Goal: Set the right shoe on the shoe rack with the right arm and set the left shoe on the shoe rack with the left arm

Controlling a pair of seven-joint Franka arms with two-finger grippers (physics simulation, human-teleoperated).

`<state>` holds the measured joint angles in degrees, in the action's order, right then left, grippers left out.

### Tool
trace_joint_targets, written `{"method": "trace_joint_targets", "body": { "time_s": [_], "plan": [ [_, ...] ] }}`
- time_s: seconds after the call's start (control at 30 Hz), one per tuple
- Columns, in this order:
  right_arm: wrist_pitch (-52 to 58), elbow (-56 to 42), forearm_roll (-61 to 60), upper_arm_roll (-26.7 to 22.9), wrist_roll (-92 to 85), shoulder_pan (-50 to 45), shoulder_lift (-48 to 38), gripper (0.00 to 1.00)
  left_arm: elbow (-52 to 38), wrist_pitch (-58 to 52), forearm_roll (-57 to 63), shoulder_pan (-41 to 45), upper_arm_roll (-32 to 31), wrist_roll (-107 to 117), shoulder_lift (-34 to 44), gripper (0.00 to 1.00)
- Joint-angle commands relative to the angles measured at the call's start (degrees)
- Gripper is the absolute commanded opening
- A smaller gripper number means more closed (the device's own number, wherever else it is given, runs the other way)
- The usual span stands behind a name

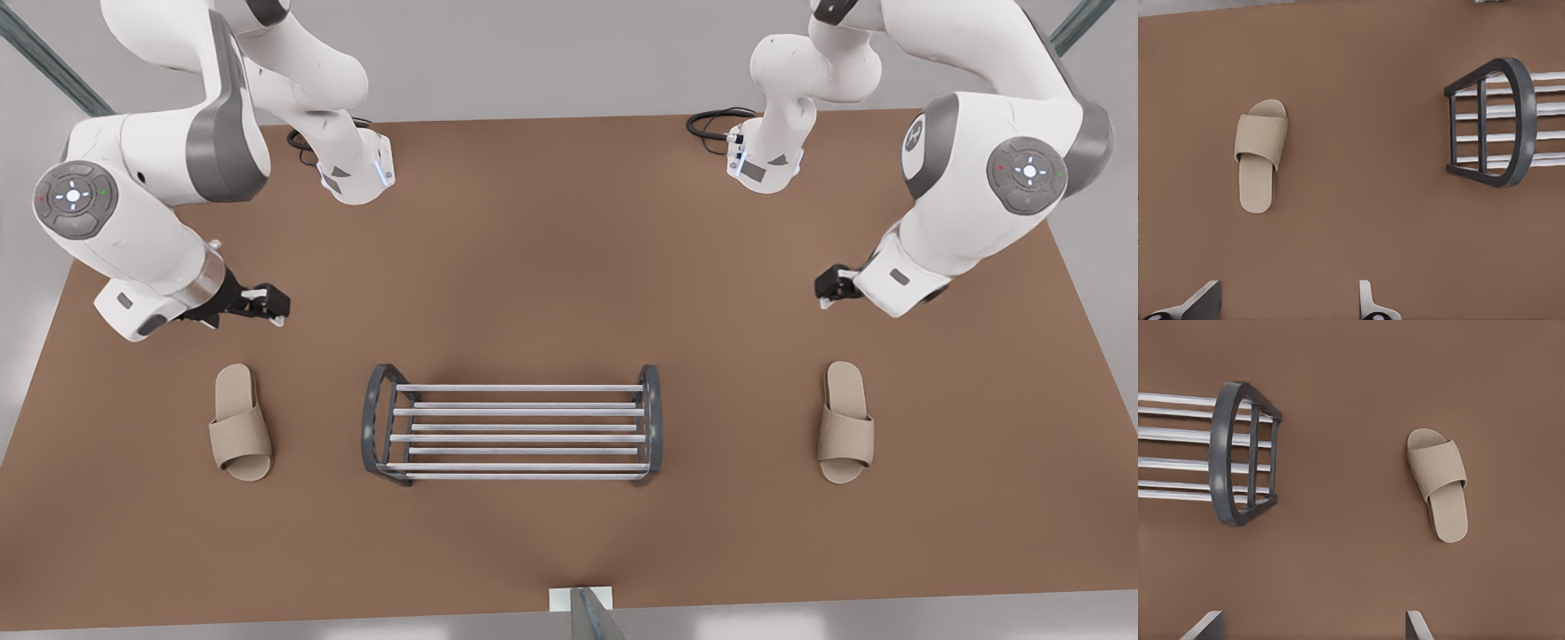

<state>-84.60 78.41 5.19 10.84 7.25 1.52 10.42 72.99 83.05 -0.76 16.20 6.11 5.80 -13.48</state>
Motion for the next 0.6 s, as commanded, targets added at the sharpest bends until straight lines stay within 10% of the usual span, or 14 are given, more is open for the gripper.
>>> {"method": "trace_joint_targets", "body": {
  "time_s": [0.0, 0.13, 0.3, 0.4, 0.57],
  "plan": [
    [-0.4, -0.2, 0.1, 0.1, 1.6, 0.0, -0.1, 1.0, 0.0, 4.4, 1.3, -0.1, 0.0, 6.7, 0.1, 1.0],
    [2.4, 0.8, 0.4, 0.0, 2.5, 0.0, 4.6, 1.0, 0.0, 3.0, 1.7, 0.5, -1.5, 7.1, -1.6, 1.0],
    [-9.4, 10.8, 3.9, 0.1, -3.7, 5.7, 9.3, 1.0, 6.9, -9.6, 32.7, 27.3, -1.4, 41.3, -13.2, 1.0],
    [-28.4, 24.2, 3.7, 0.1, -19.5, 12.4, 8.8, 1.0, 27.0, 9.0, 56.3, 26.6, -1.0, 41.6, -12.9, 1.0],
    [-41.3, 26.2, 3.7, 0.1, -40.6, 14.8, 11.4, 1.0, 45.3, 53.9, 60.4, 23.2, 9.0, 60.5, -8.6, 1.0]
  ]
}}
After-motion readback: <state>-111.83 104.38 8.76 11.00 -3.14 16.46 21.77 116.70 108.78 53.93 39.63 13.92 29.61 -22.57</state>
